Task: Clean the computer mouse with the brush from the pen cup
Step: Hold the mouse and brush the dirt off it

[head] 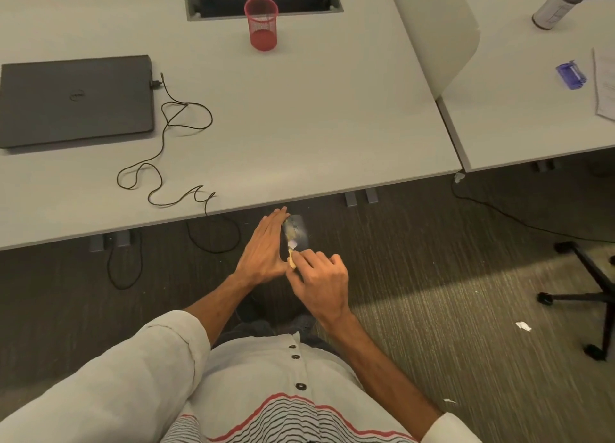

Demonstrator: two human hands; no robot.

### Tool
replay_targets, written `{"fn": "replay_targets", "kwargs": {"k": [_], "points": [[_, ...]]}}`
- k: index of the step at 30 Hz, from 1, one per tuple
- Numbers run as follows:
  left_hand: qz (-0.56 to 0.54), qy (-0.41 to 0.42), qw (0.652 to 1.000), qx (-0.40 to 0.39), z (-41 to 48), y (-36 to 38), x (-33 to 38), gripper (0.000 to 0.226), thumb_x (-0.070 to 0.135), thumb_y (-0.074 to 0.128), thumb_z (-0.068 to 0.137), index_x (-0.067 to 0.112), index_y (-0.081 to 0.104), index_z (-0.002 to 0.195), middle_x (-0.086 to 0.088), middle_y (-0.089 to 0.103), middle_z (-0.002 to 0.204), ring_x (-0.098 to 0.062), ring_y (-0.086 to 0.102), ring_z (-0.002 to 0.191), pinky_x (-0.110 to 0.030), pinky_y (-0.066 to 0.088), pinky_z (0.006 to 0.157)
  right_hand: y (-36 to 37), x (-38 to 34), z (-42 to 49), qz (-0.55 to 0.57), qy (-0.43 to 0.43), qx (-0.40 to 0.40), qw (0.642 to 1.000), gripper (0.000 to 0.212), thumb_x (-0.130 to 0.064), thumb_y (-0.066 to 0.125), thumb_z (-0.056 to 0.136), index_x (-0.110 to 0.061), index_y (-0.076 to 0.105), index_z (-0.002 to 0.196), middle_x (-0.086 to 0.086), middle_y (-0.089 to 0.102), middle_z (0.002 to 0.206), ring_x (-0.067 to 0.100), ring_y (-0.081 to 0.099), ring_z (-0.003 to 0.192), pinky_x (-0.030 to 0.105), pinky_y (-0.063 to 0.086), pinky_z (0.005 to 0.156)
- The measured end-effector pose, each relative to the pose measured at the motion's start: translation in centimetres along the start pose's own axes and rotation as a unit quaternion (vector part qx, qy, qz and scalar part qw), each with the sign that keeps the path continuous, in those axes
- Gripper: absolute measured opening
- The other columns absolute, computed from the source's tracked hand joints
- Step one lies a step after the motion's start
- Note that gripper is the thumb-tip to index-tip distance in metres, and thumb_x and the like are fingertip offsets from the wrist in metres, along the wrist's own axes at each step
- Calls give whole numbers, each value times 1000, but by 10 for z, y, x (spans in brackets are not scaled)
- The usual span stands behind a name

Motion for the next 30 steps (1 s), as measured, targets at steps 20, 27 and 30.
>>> {"fn": "replay_targets", "kwargs": {"k": [20, 27, 30], "points": [[15, 27, 1000, -2, -2, 5, 4, 119, 59, 80, 89, 12, 7, 172, -4, 6, 182, -18, 2, 170, -47, 1, 139, -2, 7, 0, 14, 13, -5, 1000, 31, -41, 63, 105, -17, 82, 112, -3, 79, 96, 12, 70, 75, 30, 47, 61], [9, 28, 1000, -9, -1, 4, 4, 121, 69, 71, 87, 13, 6, 172, -4, 5, 182, -19, 1, 170, -48, 1, 139, -4, 3, -1, 42, 15, 5, 999, 25, -38, 71, 102, -17, 83, 111, -3, 79, 94, 12, 69, 72, 30, 49, 59], [23, 35, 999, 4, -1, 3, 4, 119, 64, 78, 88, 13, 10, 172, -4, 8, 182, -19, 4, 170, -48, 3, 139, -12, 21, 3, 22, 50, 25, 998, 25, -36, 67, 104, -17, 82, 111, -4, 78, 94, 12, 67, 72, 28, 41, 60]]}}
Point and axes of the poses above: each hand's wrist, its own z-axis towards the middle knuckle, its own y-axis out of the palm, x = y × z, the point moved 9 cm from there along z, towards the middle knuckle
